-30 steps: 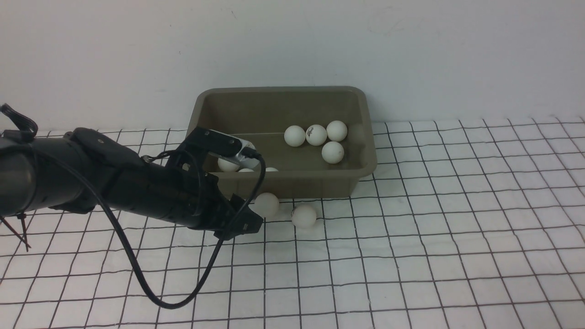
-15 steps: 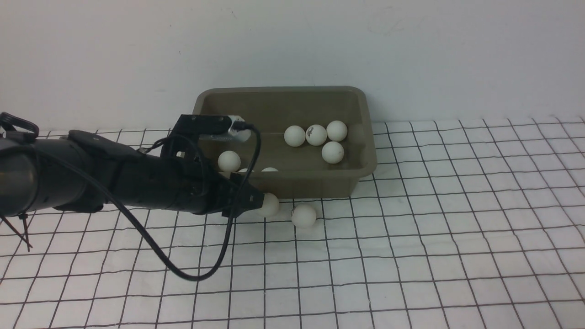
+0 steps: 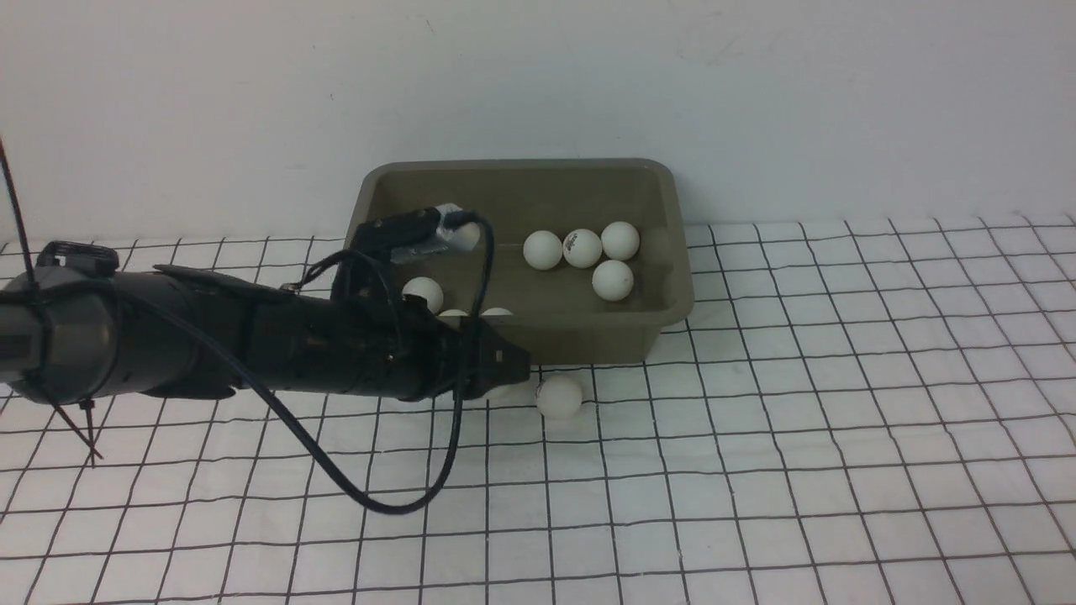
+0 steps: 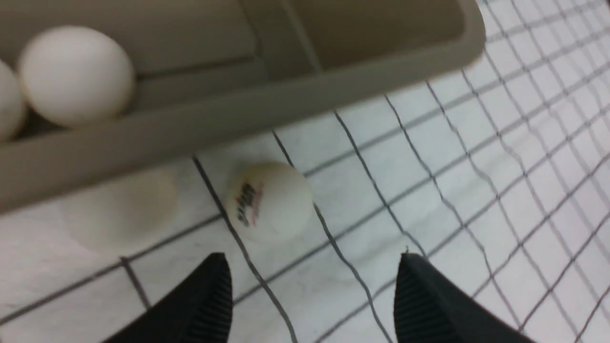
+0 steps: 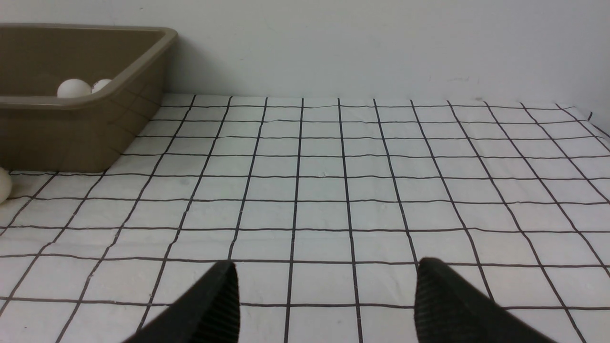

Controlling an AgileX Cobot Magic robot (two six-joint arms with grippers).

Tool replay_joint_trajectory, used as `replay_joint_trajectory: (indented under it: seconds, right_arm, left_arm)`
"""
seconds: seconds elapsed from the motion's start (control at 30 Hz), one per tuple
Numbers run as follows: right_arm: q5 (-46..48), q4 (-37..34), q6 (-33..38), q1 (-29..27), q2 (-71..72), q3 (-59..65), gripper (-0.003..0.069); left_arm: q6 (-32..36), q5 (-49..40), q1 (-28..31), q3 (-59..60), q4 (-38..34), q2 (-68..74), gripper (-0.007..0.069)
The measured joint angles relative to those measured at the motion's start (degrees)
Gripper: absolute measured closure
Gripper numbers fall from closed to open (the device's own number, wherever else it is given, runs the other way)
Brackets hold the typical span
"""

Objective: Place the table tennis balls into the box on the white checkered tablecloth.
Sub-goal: 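Reach for and grasp a ping pong ball on the table beside the basket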

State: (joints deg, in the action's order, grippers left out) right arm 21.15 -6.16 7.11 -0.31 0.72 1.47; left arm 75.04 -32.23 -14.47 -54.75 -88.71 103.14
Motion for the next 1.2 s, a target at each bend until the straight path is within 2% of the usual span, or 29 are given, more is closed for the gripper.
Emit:
replay_joint_trajectory:
  seconds: [0.1, 0.3, 0.57, 0.67, 0.83, 0.93, 1.1, 1.17, 1.2]
  right_arm:
    - [0.0, 0.0, 0.0, 0.0, 0.0, 0.0, 0.0207]
    - [0.0, 0.0, 0.0, 0.0, 0.0, 0.0, 0.0207]
    - [0.0, 0.0, 0.0, 0.0, 0.0, 0.0, 0.0207]
    - [0.0, 0.0, 0.0, 0.0, 0.0, 0.0, 0.0207]
    - [0.0, 0.0, 0.0, 0.0, 0.0, 0.0, 0.0207]
    - [0.0, 0.0, 0.0, 0.0, 0.0, 0.0, 0.0207]
    - [0.0, 0.0, 0.0, 0.0, 0.0, 0.0, 0.0207]
    - [0.0, 0.0, 0.0, 0.0, 0.0, 0.0, 0.0207]
    - [0.0, 0.0, 0.0, 0.0, 0.0, 0.0, 0.0207]
  left_arm:
    - [-0.4, 1.5, -2.8, 0.0, 3.5, 0.0, 0.0209]
    - [-5.7, 5.8, -8.8, 0.0, 12.7, 0.0, 0.0209]
    - [-16.8, 10.3, -9.4, 0.0, 28.0, -3.9, 0.0209]
    - [-20.0, 11.4, -9.4, 0.0, 31.1, -5.4, 0.0209]
    - [-27.4, 12.2, -9.4, 0.0, 36.2, -7.8, 0.0209]
    - [-35.0, 11.1, -9.4, 0.0, 41.3, -8.4, 0.0209]
    - [-41.4, 10.0, -9.4, 0.0, 47.9, -8.4, 0.0209]
    - [-49.6, 7.7, -9.4, 0.0, 54.2, -8.4, 0.0209]
    - [-51.2, 6.4, -9.4, 0.0, 55.7, -8.4, 0.0209]
